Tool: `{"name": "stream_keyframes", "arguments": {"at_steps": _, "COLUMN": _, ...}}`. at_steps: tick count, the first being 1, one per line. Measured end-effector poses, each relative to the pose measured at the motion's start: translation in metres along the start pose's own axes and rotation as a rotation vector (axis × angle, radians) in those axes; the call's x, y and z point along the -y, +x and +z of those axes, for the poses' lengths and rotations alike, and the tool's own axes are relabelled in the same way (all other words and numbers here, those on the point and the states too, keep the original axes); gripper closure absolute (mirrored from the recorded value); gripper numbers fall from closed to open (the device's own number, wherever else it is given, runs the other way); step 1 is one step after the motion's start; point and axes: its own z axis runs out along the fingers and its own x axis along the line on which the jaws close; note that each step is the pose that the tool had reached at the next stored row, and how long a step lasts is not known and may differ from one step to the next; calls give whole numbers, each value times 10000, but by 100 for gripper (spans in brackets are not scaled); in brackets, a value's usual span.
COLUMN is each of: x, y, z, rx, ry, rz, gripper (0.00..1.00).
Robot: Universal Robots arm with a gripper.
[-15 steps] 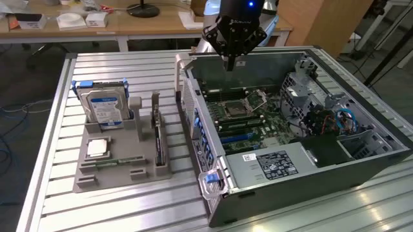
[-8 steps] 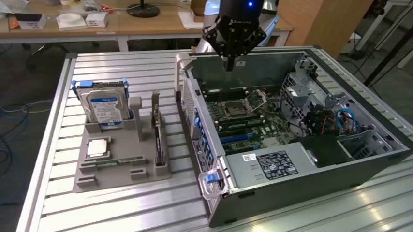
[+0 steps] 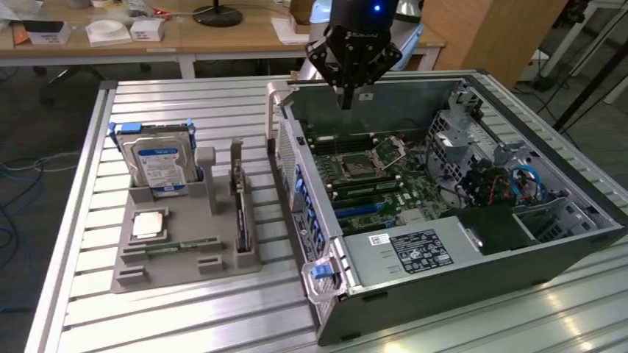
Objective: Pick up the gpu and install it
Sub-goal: 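Reach for the gpu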
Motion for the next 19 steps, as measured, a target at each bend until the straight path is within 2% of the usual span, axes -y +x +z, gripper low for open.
{"name": "stream_keyframes", "arguments": {"at_steps": 19, "x": -1, "y": 122, "z": 46, "rx": 0, "ry": 0, "rz": 1, "gripper": 89}}
